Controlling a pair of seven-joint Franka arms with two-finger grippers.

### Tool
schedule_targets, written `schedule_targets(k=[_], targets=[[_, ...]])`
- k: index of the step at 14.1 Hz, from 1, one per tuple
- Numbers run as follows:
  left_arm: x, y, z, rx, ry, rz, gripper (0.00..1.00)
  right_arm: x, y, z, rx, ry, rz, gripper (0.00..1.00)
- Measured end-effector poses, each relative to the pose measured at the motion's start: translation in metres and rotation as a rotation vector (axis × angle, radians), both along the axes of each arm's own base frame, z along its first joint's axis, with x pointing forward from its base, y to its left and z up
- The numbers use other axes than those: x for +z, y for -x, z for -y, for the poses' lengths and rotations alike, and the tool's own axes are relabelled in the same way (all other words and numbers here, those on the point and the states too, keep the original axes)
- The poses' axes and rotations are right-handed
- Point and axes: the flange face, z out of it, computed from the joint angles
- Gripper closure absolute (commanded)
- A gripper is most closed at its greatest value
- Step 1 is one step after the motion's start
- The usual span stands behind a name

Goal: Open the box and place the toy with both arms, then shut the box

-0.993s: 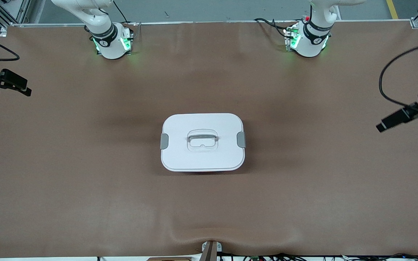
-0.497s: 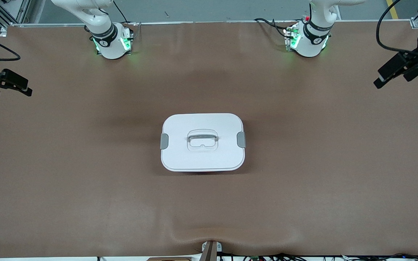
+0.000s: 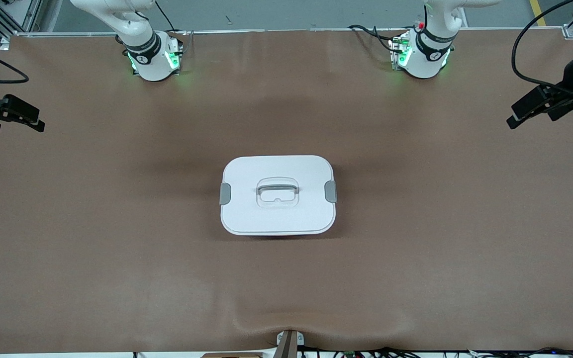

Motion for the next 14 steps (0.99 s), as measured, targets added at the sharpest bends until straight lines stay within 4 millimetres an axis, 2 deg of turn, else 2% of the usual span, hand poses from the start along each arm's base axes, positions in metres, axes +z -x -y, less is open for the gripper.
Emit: schedule_targets(k=[5, 10, 14], targets=[[-0.005, 0.003, -0.008, -0.037, -0.092, -0.036, 0.0, 0.0, 0.0, 0.0, 0.0, 0.0, 0.0, 0.0], [-0.008, 0.006, 0.006, -0.066, -0.1, -0.049, 0.0, 0.0, 0.0, -0.001, 0.001, 0.0, 0.0, 0.0], [-0.008, 0.006, 0.005, -0.065, -0.101, -0.049, 0.0, 0.0, 0.0, -0.006, 0.011, 0.0, 0.0, 0.0]])
